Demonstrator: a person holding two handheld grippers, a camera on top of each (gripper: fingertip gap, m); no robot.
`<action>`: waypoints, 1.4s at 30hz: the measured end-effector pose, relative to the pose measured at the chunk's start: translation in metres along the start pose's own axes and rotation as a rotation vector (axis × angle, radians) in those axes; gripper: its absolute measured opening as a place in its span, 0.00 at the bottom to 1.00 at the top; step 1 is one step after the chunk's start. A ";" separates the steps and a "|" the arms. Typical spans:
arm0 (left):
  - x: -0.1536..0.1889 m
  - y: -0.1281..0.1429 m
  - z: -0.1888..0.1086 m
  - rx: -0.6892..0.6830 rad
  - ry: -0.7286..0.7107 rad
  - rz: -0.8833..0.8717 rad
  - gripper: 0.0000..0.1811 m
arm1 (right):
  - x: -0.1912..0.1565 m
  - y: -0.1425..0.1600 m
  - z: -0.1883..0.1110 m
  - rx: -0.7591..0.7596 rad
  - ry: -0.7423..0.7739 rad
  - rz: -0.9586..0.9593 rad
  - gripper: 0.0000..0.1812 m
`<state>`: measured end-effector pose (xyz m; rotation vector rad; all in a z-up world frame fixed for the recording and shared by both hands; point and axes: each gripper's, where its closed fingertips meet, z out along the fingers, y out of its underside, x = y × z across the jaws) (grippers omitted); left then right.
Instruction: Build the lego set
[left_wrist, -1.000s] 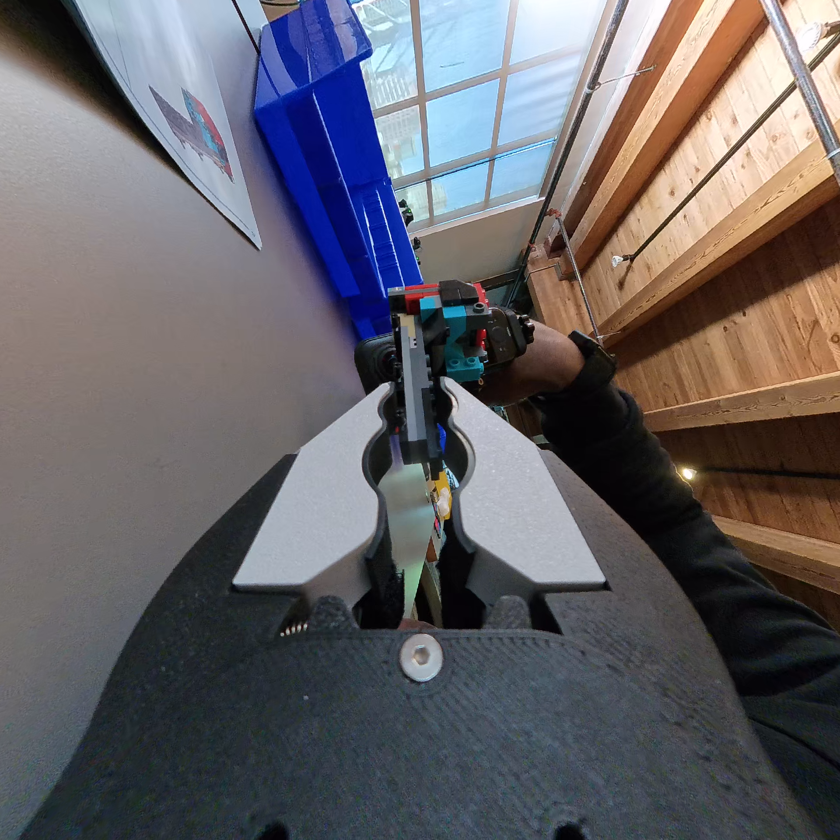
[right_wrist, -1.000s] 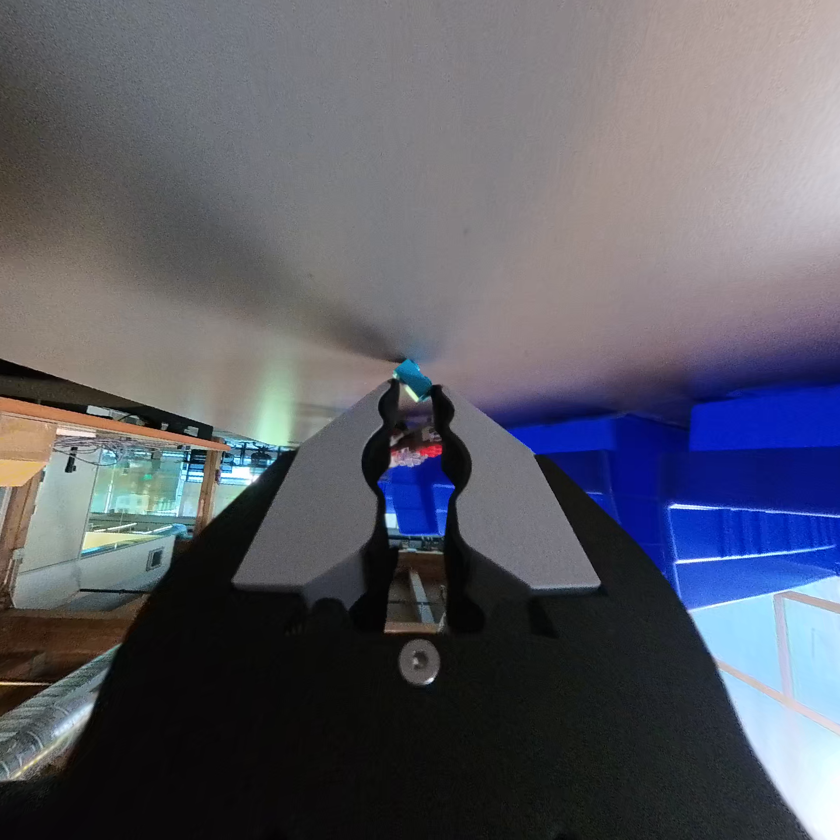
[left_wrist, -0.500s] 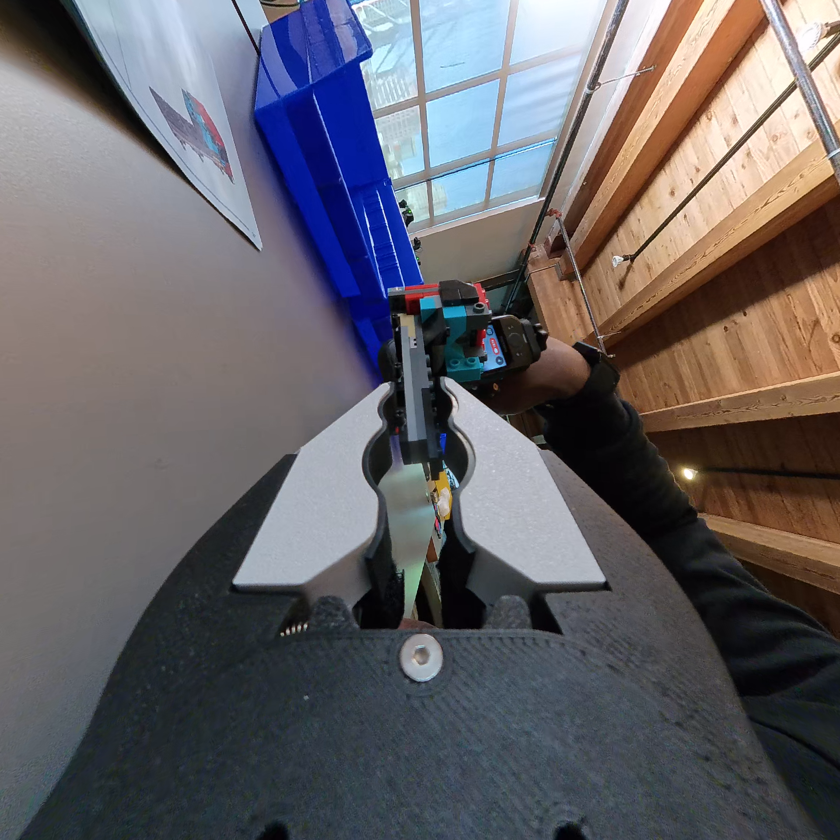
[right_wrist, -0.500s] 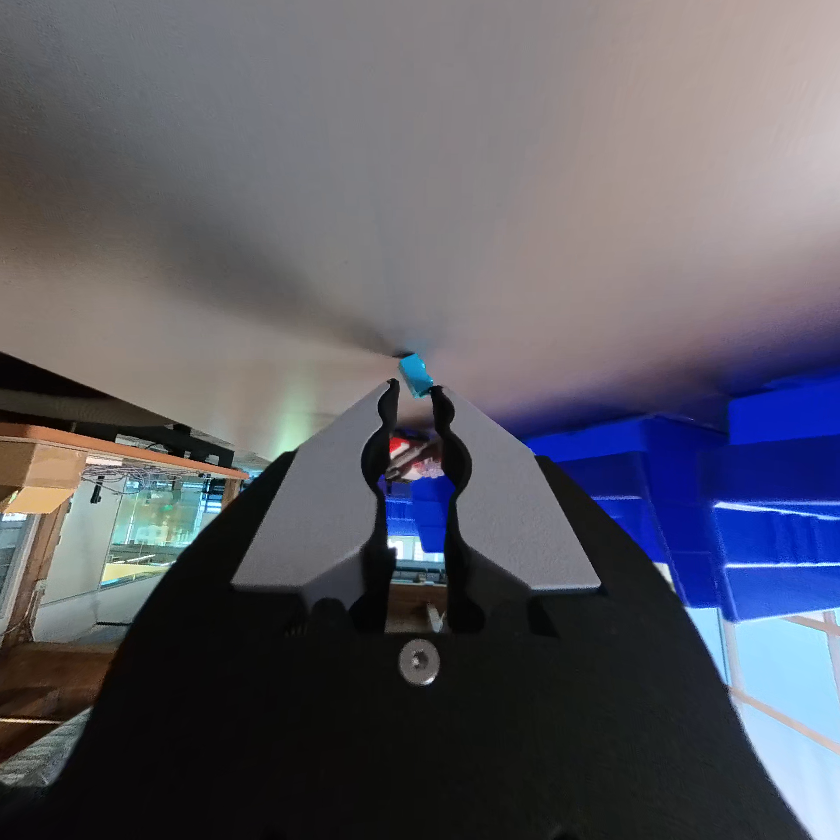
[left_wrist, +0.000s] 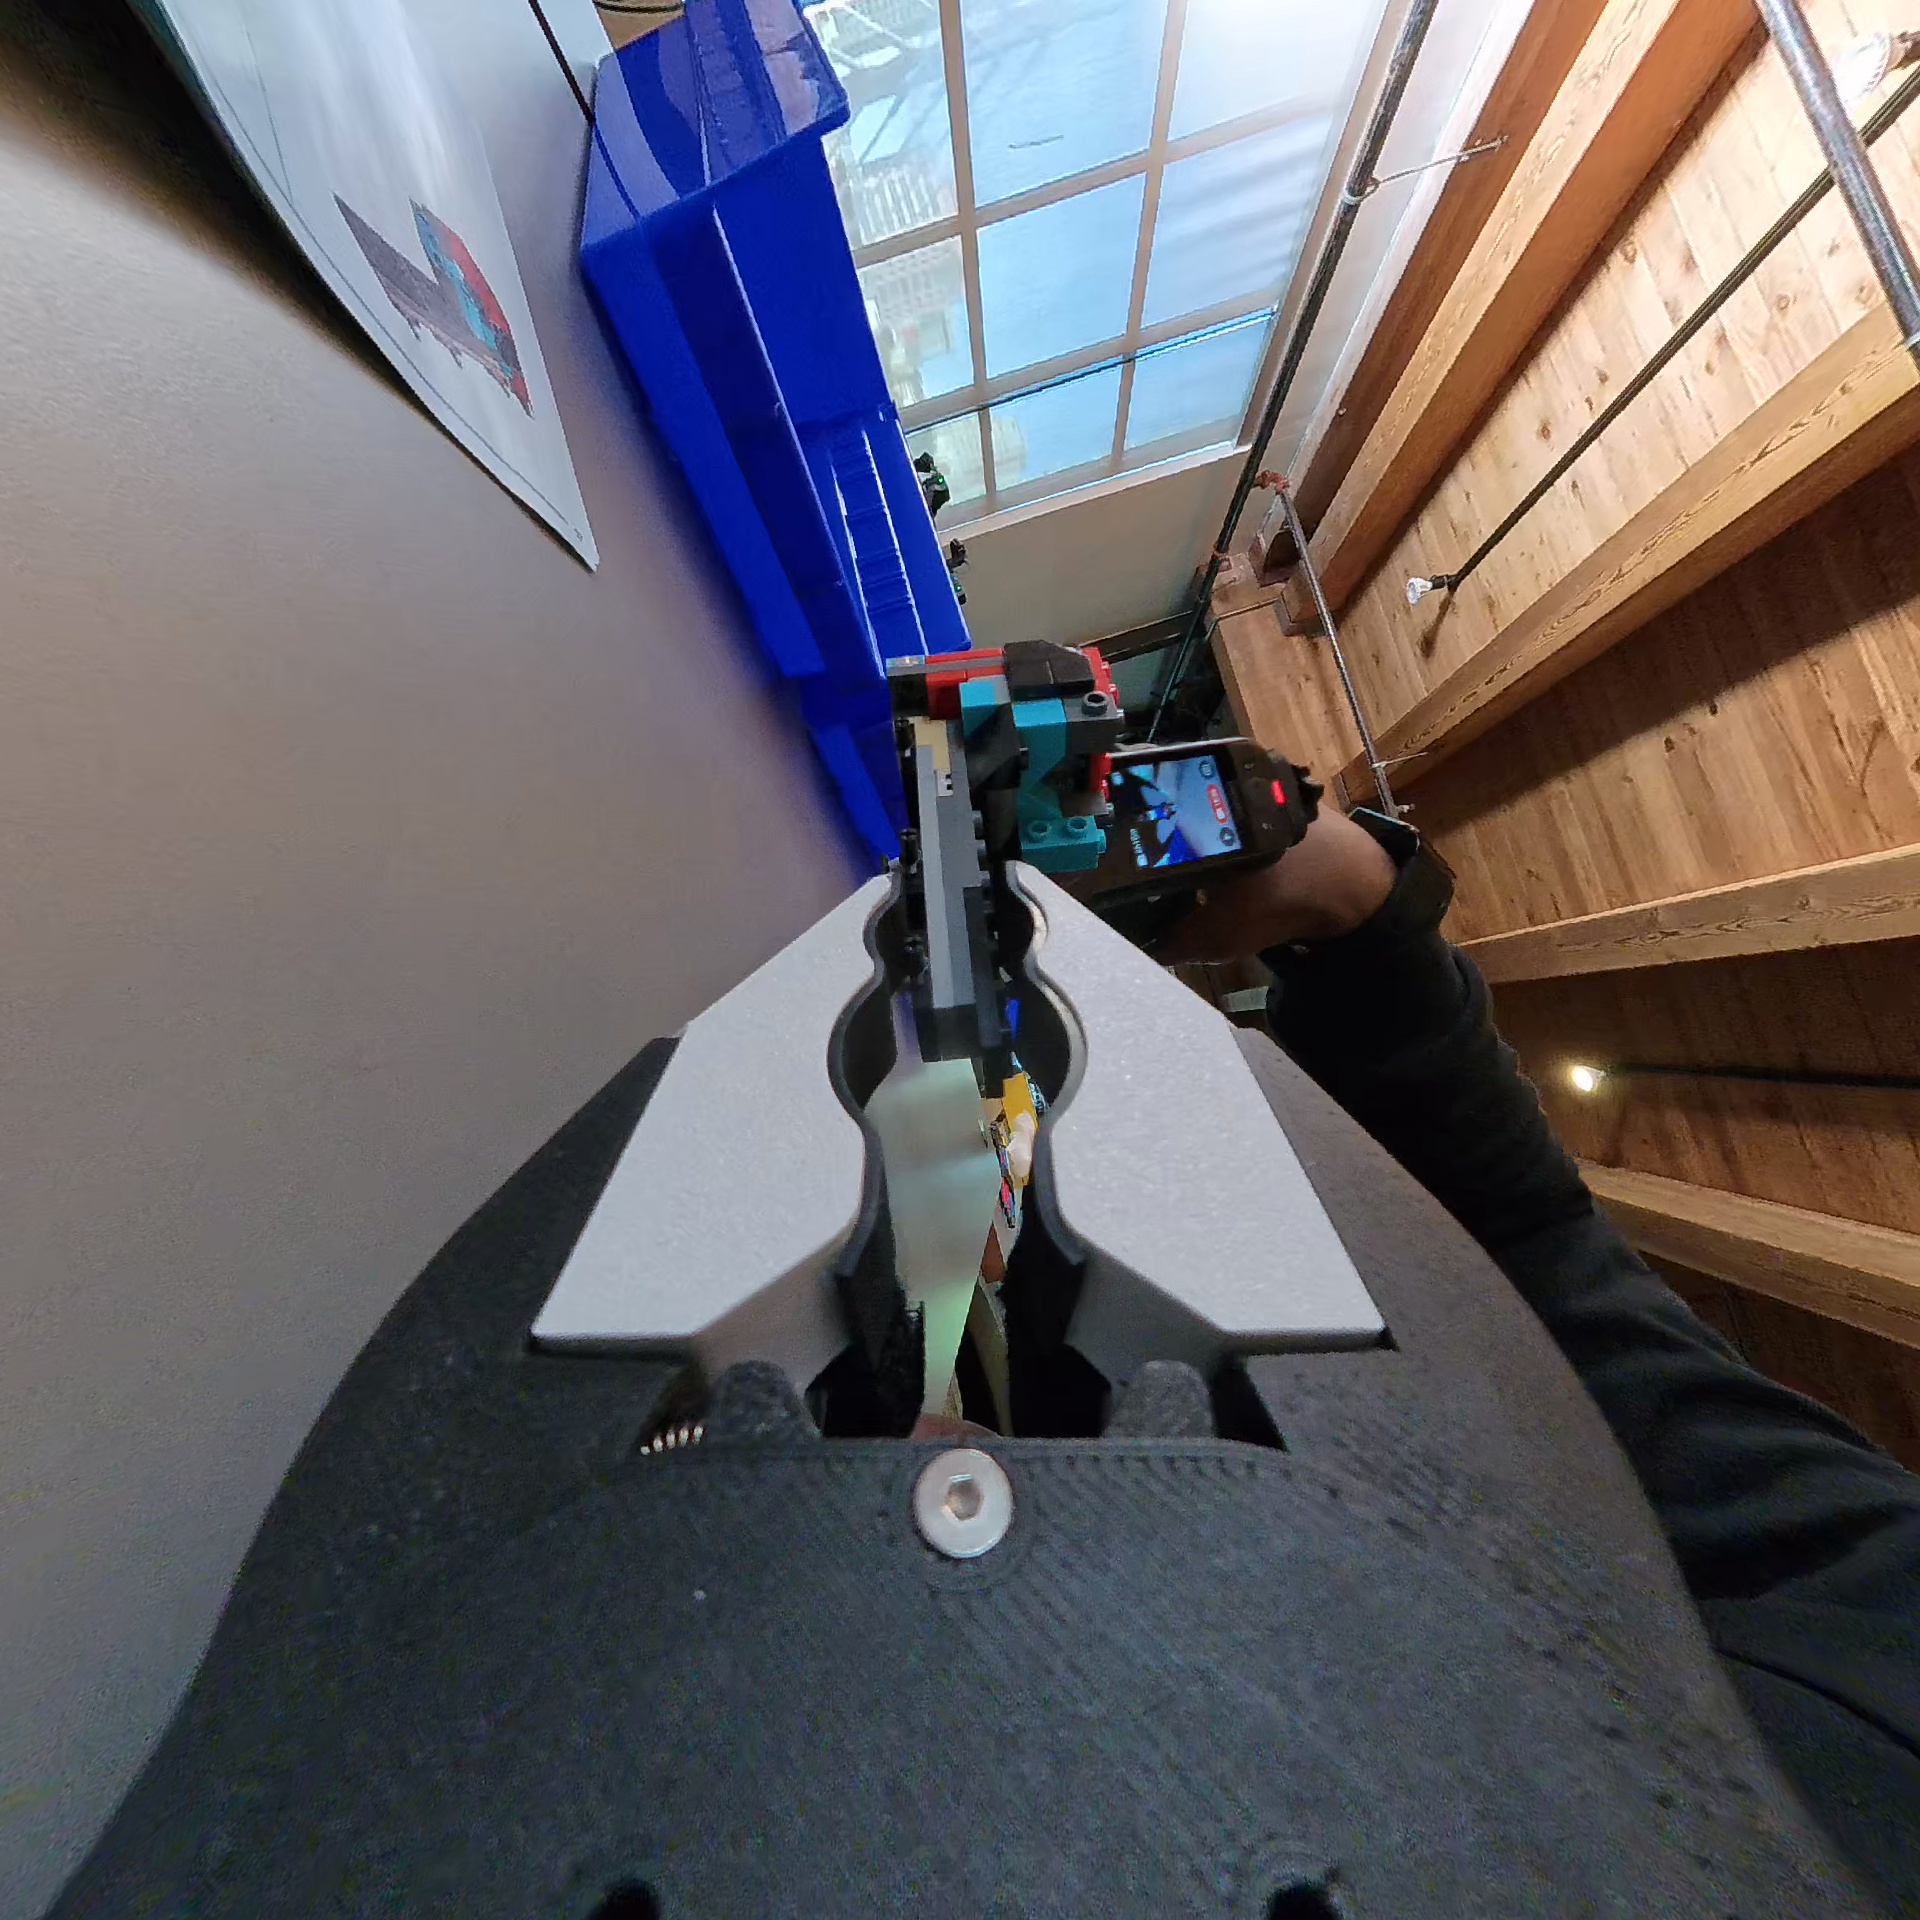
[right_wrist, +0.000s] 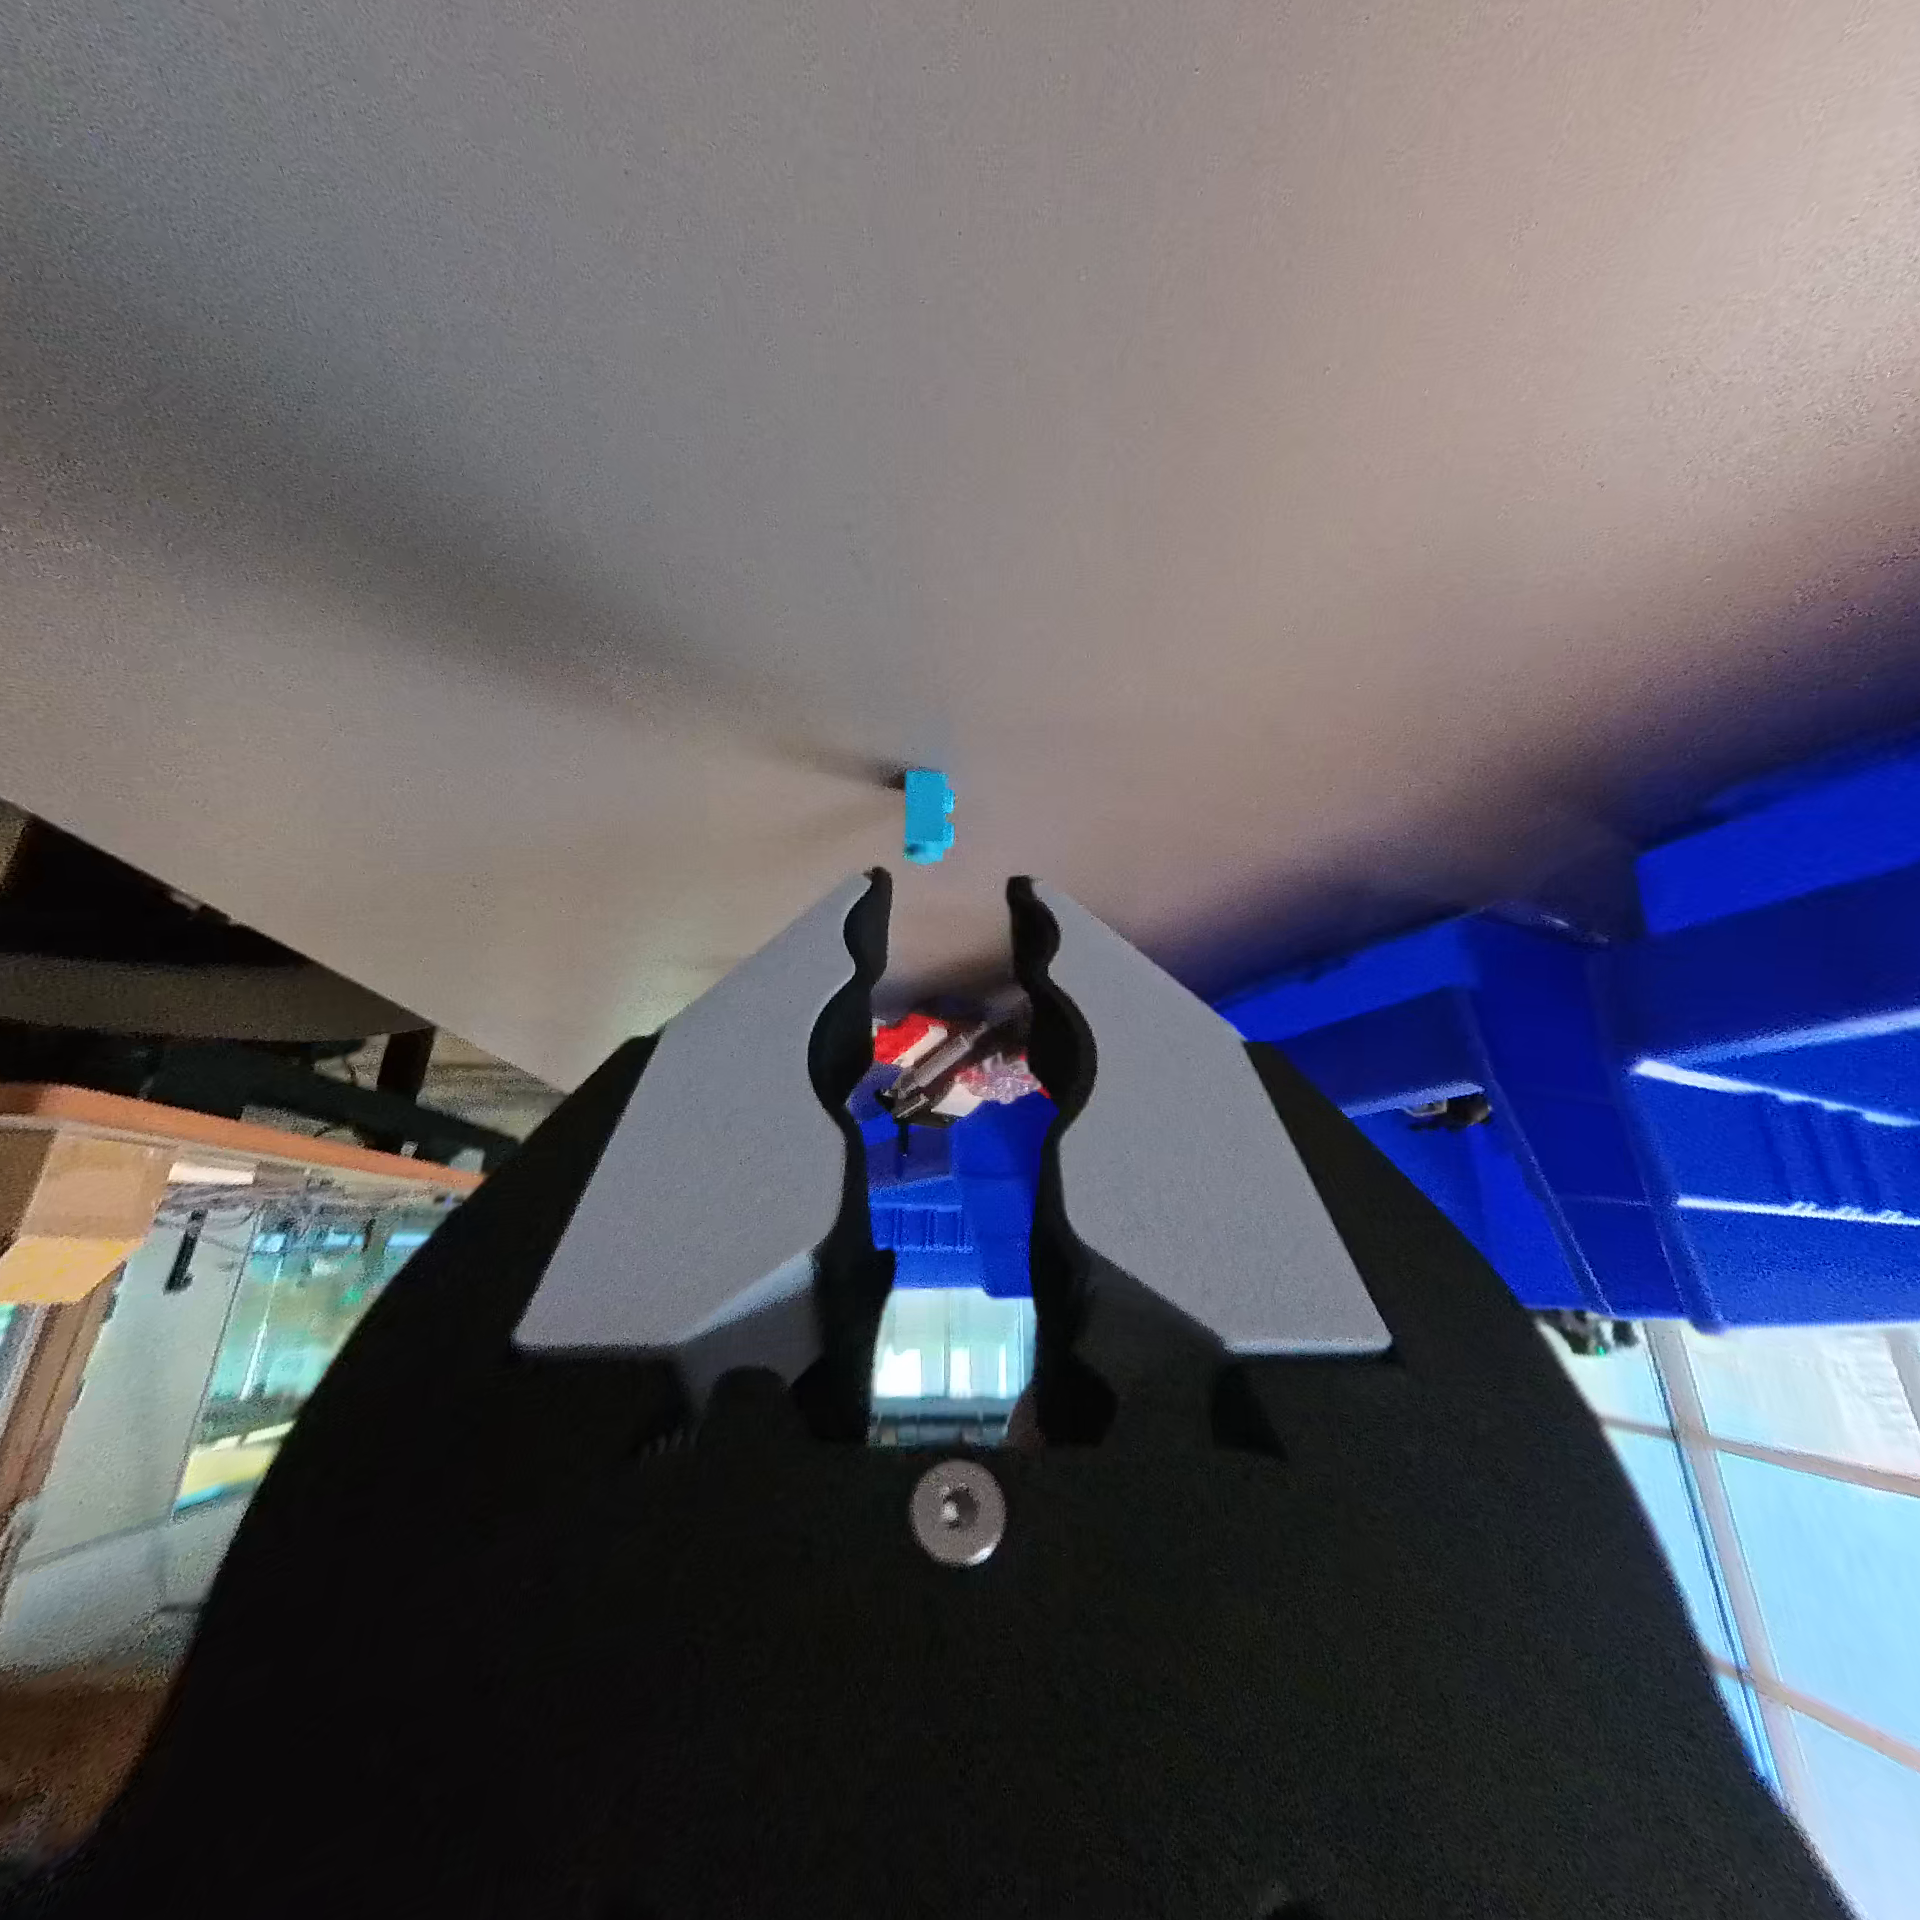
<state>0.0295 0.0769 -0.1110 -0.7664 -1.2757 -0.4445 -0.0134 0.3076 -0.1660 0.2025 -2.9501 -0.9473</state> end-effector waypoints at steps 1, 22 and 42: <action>0.000 0.000 0.000 0.001 0.001 -0.001 0.09 | 0.001 0.001 -0.003 0.036 0.006 -0.011 0.15; -0.001 0.008 0.005 -0.024 -0.024 0.030 0.09 | 0.006 -0.003 0.009 0.426 0.616 -0.721 0.20; -0.002 0.009 0.004 -0.041 -0.031 0.024 0.09 | 0.003 -0.020 0.002 0.417 0.575 -0.639 0.06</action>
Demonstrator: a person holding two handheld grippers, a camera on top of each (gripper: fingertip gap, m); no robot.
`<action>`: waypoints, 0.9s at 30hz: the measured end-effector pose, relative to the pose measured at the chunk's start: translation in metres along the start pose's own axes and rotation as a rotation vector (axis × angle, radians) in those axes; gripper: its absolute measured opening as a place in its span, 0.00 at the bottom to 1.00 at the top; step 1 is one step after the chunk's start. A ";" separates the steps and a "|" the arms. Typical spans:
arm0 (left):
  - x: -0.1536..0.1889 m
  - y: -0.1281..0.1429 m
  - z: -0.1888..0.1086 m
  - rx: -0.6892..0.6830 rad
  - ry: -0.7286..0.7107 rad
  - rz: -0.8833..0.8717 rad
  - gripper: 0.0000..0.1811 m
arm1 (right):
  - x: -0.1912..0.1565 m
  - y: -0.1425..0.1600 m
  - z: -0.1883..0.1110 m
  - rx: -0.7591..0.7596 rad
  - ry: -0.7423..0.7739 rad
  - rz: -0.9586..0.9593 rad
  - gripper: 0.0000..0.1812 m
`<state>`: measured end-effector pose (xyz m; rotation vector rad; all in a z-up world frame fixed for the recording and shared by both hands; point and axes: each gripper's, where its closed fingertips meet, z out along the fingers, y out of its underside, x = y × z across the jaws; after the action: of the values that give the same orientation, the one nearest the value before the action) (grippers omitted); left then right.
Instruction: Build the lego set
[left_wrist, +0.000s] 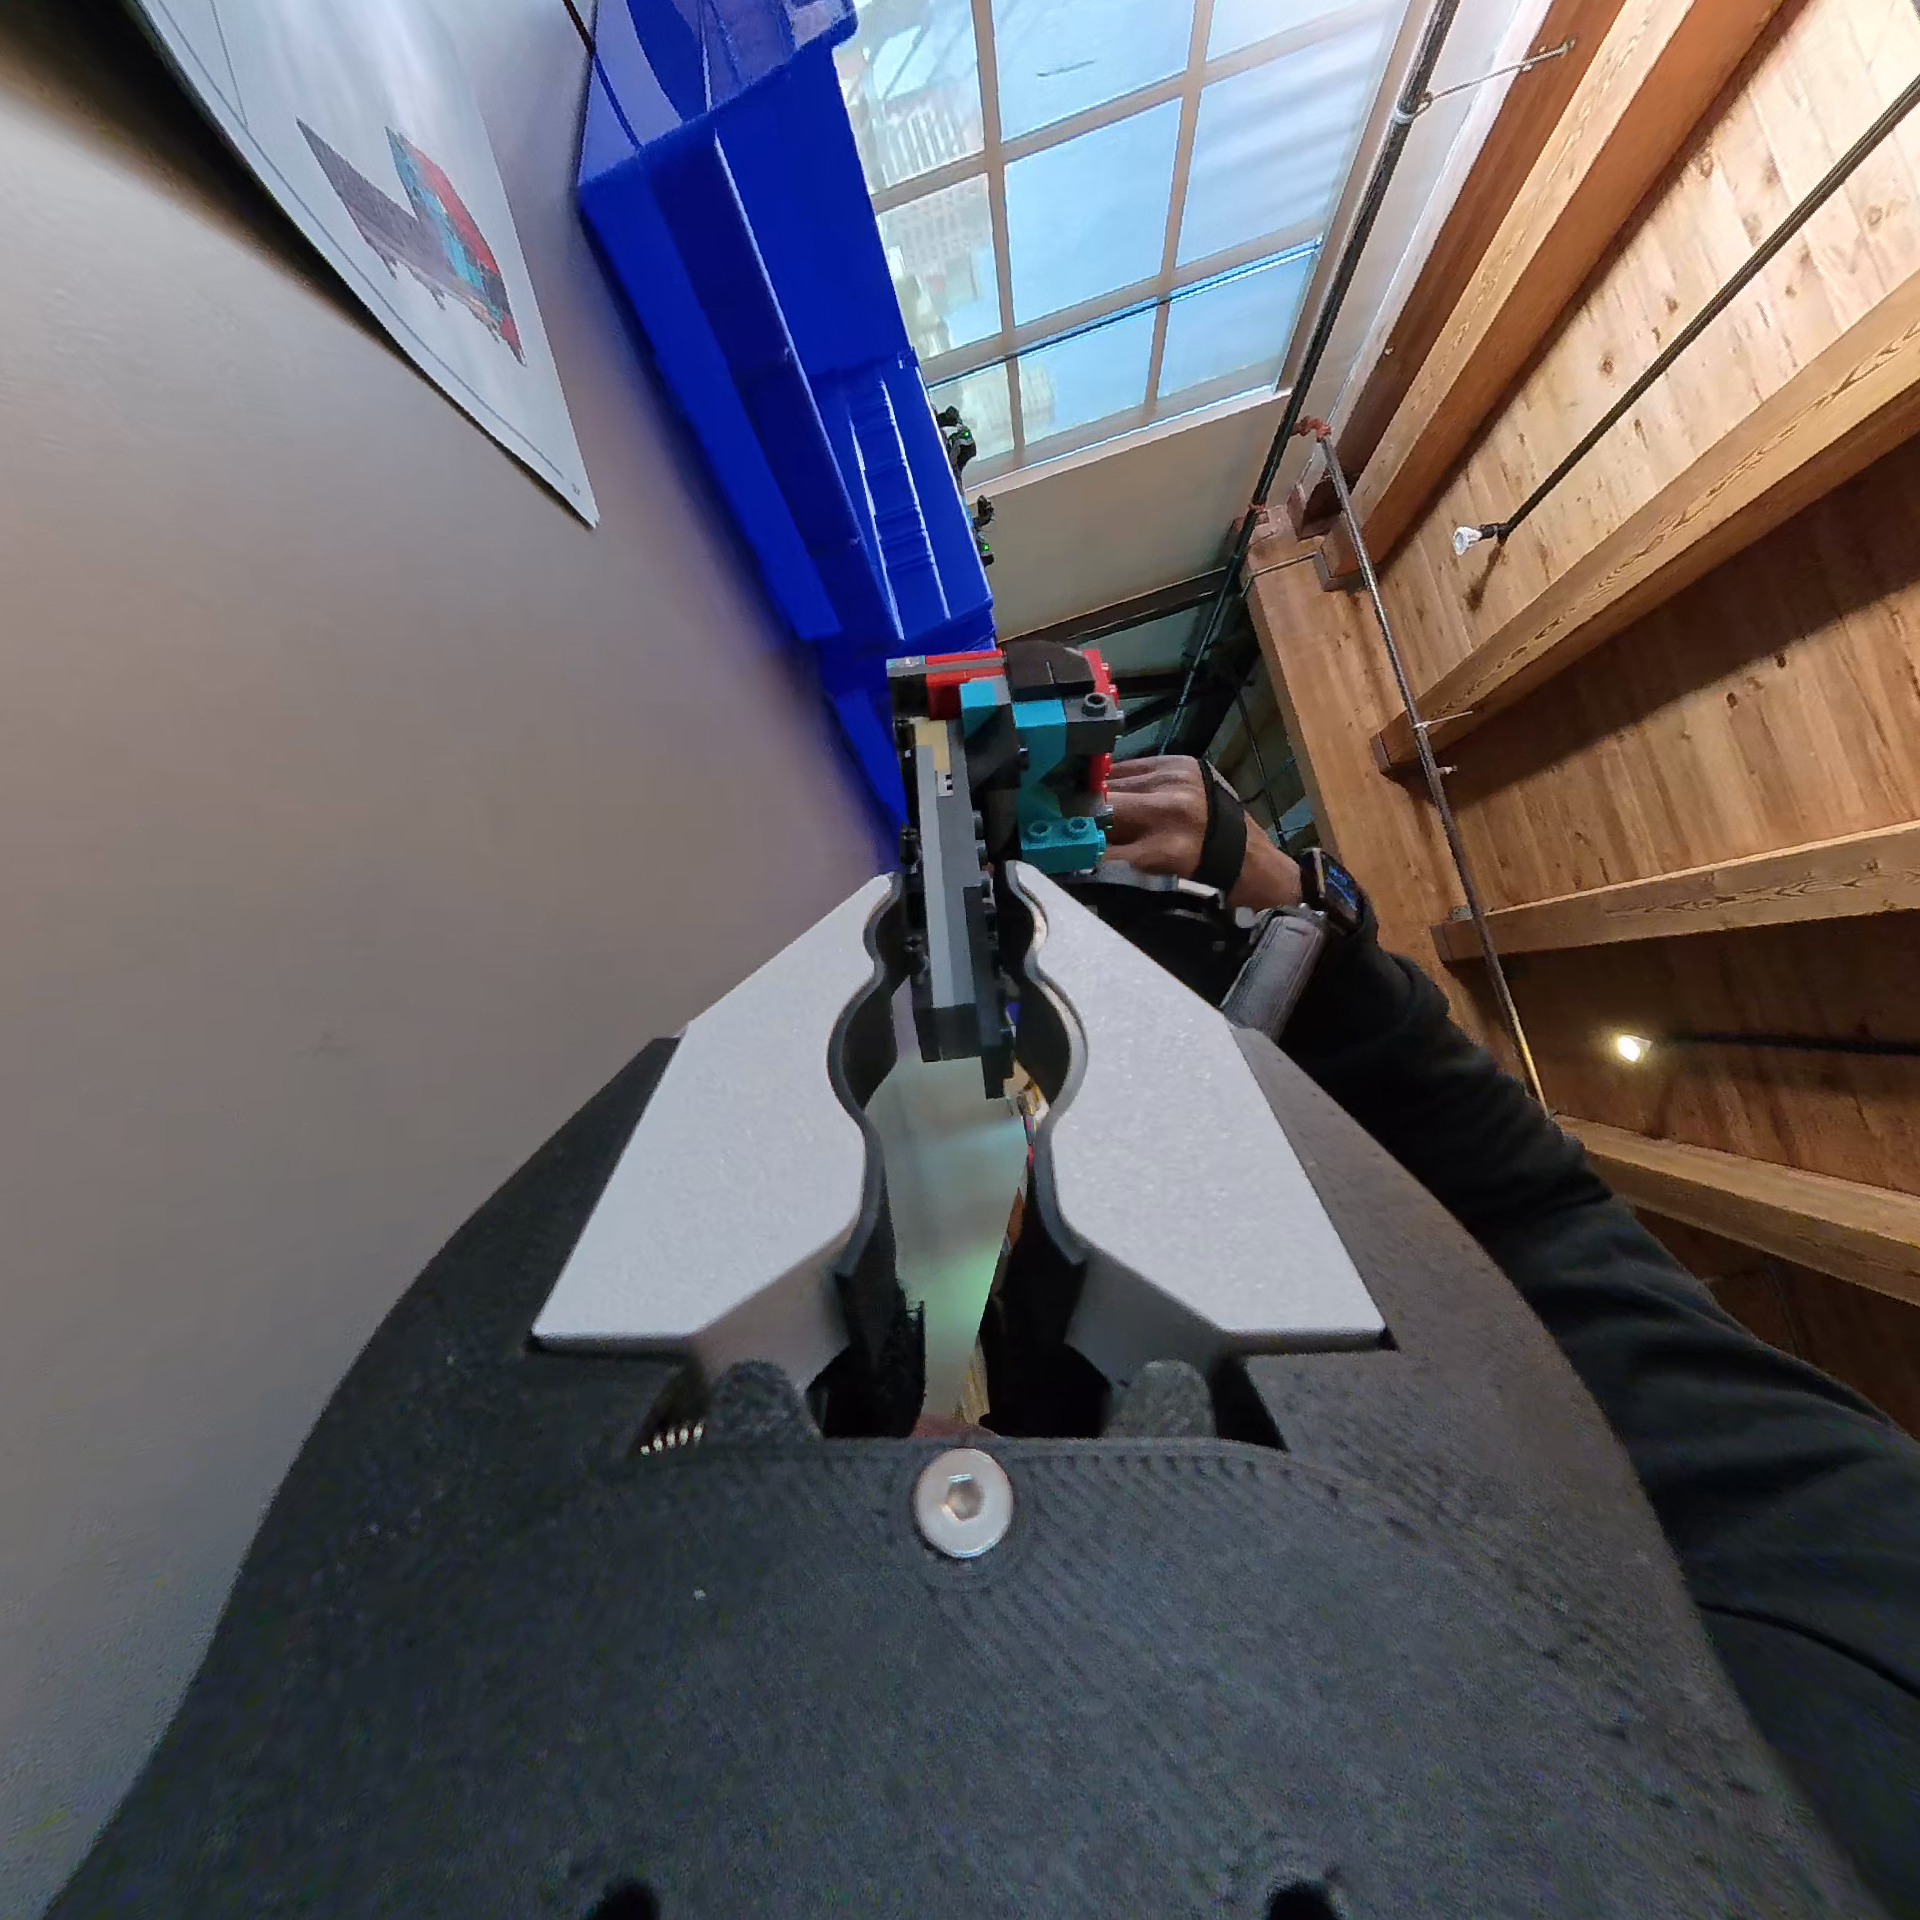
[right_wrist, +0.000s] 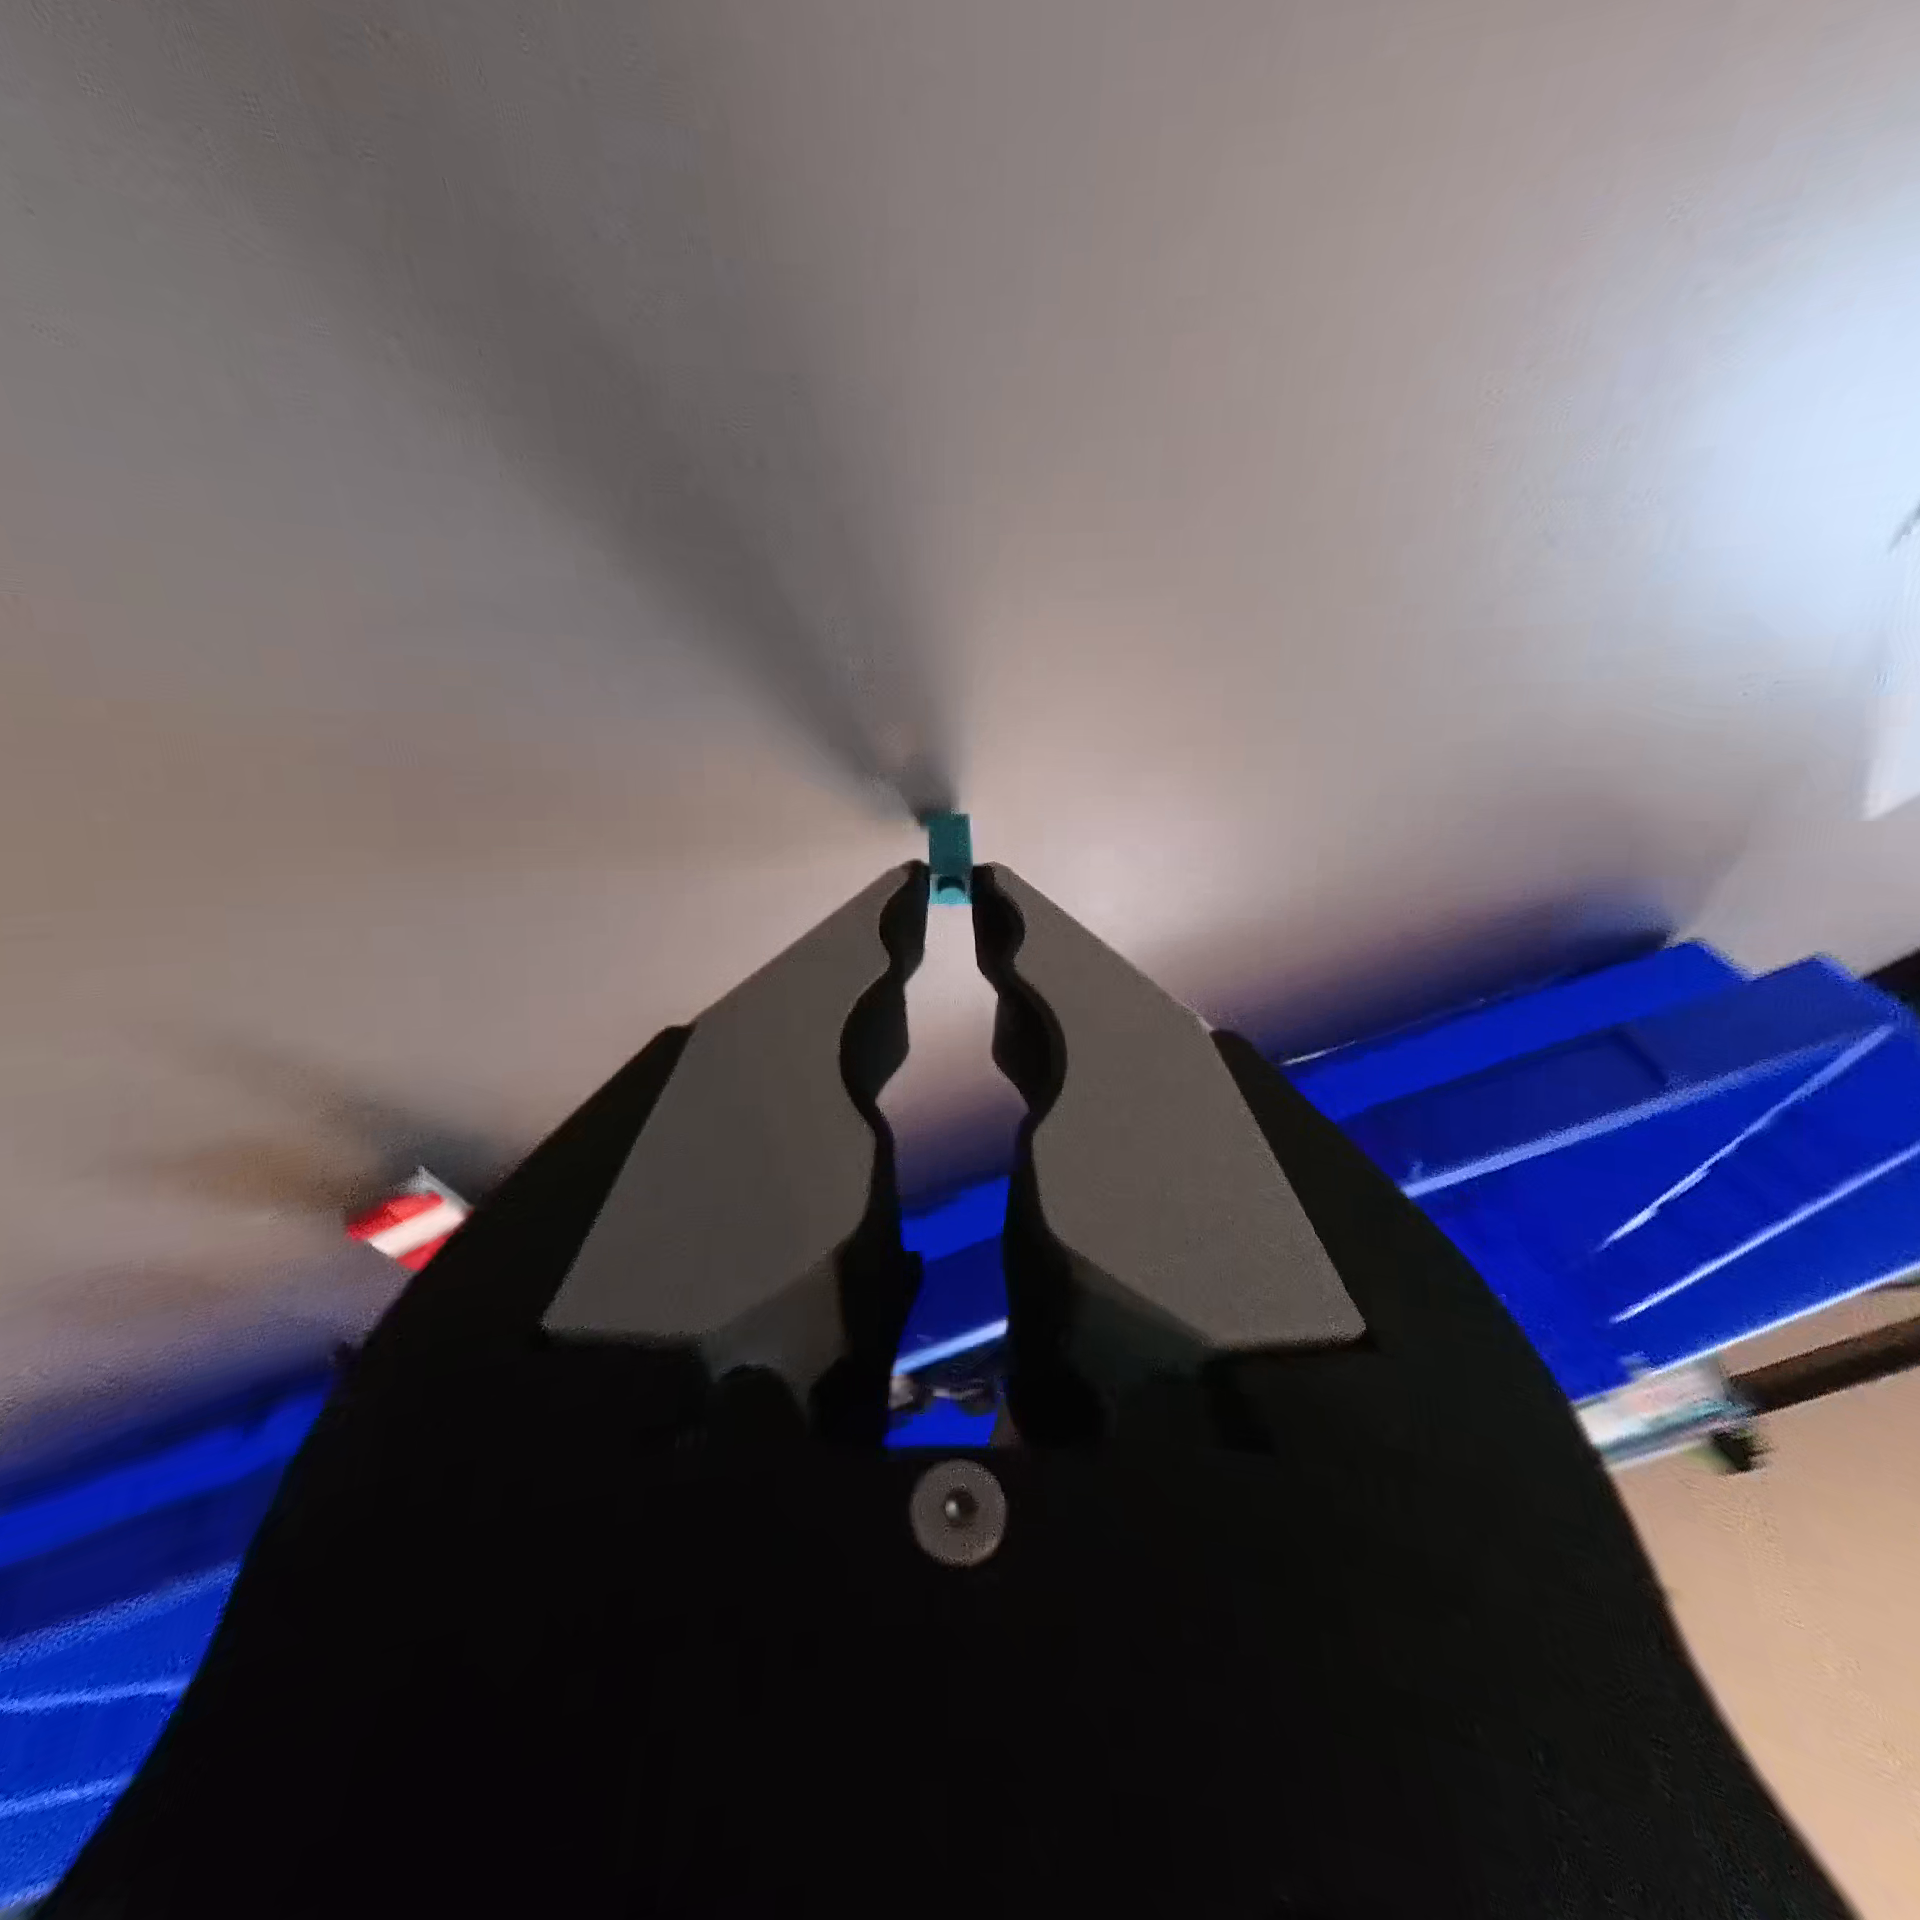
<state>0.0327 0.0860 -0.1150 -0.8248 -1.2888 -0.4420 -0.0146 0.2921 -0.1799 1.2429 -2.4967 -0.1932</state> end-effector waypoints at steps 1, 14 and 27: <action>0.000 0.001 0.000 -0.001 -0.006 0.005 0.09 | 0.004 -0.003 -0.001 0.011 -0.002 0.088 0.06; -0.007 0.015 0.007 -0.062 -0.141 0.161 0.09 | 0.089 -0.107 -0.095 0.451 -0.136 0.952 0.05; -0.010 0.021 0.007 -0.077 -0.177 0.171 0.08 | 0.133 -0.122 -0.092 0.495 -0.125 1.278 0.05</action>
<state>0.0402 0.1036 -0.1306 -1.0494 -1.3573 -0.2881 0.0356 0.1151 -0.0949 -0.4501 -2.9842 0.6961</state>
